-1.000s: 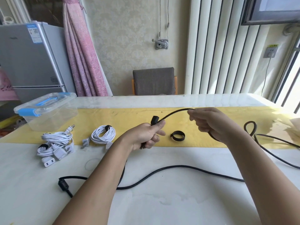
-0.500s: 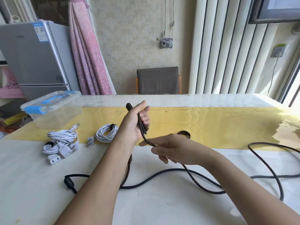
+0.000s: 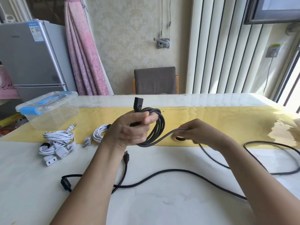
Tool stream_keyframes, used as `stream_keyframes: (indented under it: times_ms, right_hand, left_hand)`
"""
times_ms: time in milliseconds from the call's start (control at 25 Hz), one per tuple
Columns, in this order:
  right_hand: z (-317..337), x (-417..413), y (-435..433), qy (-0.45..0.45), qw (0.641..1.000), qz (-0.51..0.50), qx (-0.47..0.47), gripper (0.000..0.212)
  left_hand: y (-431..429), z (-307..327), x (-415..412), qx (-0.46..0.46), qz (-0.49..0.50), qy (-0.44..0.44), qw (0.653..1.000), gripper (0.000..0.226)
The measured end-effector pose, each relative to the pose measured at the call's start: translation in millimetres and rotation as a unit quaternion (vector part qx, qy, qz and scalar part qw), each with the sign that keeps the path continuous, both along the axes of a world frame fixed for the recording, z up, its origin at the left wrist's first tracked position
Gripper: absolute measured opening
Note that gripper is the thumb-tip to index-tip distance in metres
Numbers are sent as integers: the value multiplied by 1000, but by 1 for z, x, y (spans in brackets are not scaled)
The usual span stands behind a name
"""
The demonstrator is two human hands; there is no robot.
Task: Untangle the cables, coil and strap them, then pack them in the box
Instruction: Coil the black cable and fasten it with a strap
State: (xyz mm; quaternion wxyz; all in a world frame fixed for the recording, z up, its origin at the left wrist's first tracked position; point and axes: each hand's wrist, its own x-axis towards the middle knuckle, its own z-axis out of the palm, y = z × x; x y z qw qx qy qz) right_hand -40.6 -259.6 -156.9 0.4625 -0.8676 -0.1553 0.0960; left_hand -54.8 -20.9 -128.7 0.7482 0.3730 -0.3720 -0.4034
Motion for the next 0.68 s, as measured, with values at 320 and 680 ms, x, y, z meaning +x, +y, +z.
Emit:
stream_keyframes:
  times_ms: [320,680]
  right_hand:
    - [10,13,-35,163,944,-200,204,31]
    - [40,-16,-5,35,914,-29,402,28]
  left_hand:
    - [-5,0,-9,429,111,-262,857,20]
    - [-23,-18,16,395,407,-67,821,54]
